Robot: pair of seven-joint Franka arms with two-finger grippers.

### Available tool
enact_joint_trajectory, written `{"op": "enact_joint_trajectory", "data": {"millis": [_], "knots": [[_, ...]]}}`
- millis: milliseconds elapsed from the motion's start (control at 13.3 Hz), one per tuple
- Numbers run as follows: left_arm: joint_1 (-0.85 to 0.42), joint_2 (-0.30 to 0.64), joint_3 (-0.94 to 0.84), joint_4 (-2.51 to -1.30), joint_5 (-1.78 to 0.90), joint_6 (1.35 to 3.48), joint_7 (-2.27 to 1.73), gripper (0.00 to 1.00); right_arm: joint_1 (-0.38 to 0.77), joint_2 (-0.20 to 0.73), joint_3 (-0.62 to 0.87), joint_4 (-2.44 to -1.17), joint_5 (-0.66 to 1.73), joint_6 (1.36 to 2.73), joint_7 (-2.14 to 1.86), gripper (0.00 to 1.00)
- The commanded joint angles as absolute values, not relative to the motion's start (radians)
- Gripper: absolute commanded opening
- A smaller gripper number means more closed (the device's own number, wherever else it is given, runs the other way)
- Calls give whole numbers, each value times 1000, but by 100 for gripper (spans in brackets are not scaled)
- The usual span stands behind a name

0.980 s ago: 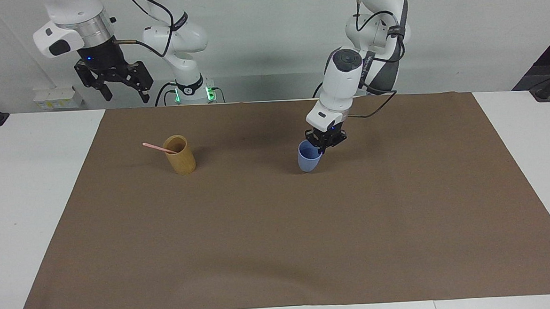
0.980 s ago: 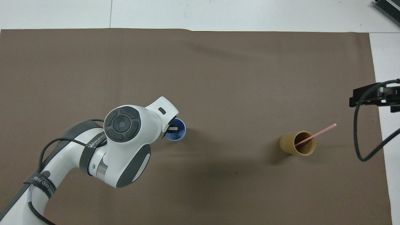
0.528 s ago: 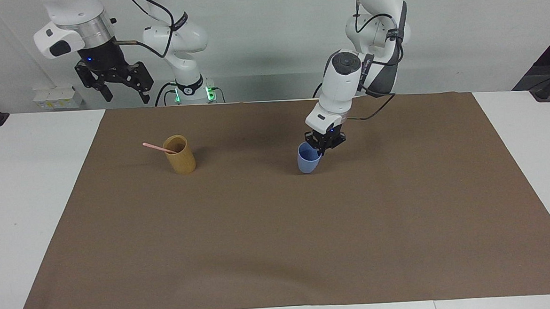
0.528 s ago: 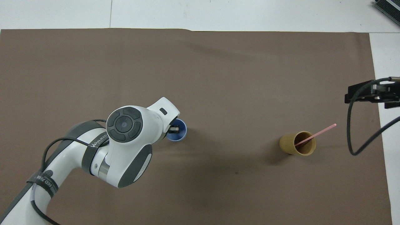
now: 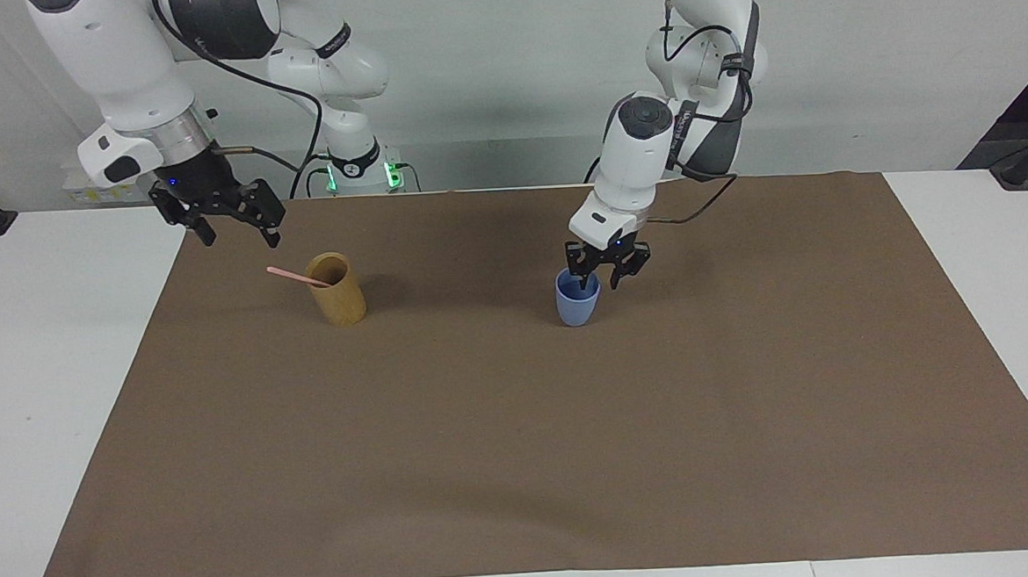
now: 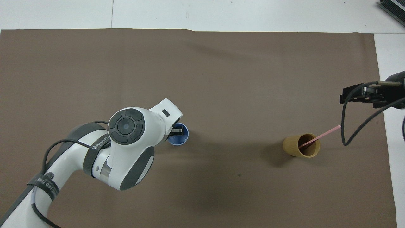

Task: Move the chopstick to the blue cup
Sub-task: 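Lower the blue cup with the left gripper while the right gripper reaches the chopstick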

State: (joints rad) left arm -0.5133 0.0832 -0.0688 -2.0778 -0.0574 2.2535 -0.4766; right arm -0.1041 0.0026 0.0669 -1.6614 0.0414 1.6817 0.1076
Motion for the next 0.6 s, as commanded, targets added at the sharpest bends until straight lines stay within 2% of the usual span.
{"op": "enact_joint_trajectory", "data": {"millis": [0, 151, 302, 528], "knots": [[-532, 78, -51, -2079, -52, 2261, -472, 100, -123, -3, 72, -1779, 101, 1762, 74, 100], [-523, 52, -51, -2057, -51, 2196, -460, 100, -126, -9, 72, -1848, 106, 1784, 61, 100], [-497, 12, -41, -1973, -51, 2036, -402, 100, -136, -8, 72, -1891, 123, 1790, 34, 100], [-385, -17, -40, -1835, -52, 1823, -264, 100, -175, -15, 72, -1931, 130, 1790, -35, 98]]}}
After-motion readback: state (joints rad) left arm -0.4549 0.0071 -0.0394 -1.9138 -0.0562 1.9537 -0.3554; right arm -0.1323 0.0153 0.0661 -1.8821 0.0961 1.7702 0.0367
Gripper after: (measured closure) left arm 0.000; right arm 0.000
